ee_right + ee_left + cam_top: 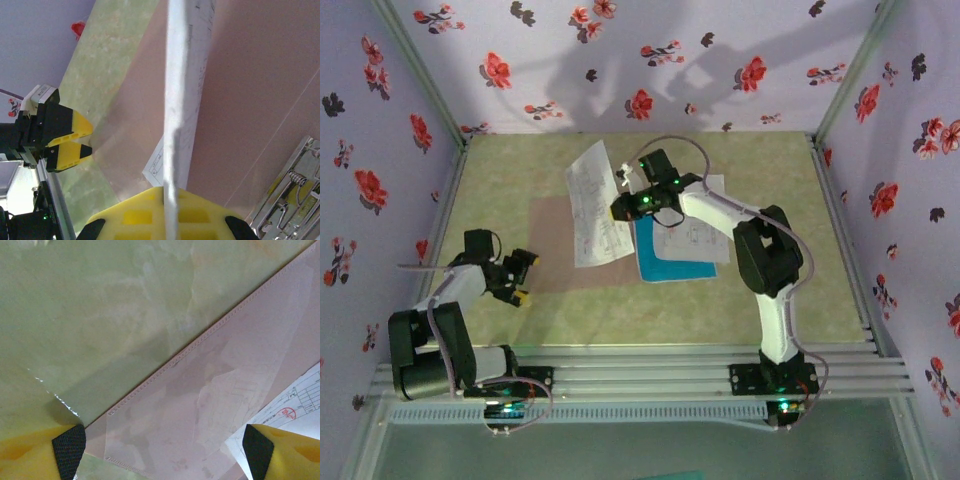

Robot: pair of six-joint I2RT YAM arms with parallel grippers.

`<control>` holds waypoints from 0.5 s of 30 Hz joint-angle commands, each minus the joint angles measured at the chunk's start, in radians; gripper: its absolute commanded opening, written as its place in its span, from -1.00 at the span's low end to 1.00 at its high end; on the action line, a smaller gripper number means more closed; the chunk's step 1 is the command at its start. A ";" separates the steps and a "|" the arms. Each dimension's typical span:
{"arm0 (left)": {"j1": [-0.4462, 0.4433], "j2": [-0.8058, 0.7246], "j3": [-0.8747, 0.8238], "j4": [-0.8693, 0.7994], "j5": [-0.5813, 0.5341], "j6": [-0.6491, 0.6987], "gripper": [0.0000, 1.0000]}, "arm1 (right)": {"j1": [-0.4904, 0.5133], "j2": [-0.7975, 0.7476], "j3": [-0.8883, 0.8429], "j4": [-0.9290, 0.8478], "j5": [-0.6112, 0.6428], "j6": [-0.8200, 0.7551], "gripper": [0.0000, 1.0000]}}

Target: Put the files into the folder

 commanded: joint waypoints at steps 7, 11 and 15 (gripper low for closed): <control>0.032 0.048 -0.018 0.014 0.013 0.046 0.67 | -0.010 0.056 -0.046 0.121 -0.053 0.098 -1.00; 0.035 0.052 -0.020 0.014 0.013 0.051 0.67 | -0.008 0.085 -0.054 0.158 -0.040 0.132 -1.00; 0.037 0.053 -0.021 0.016 0.014 0.052 0.66 | -0.004 0.102 -0.074 0.195 -0.010 0.167 -1.00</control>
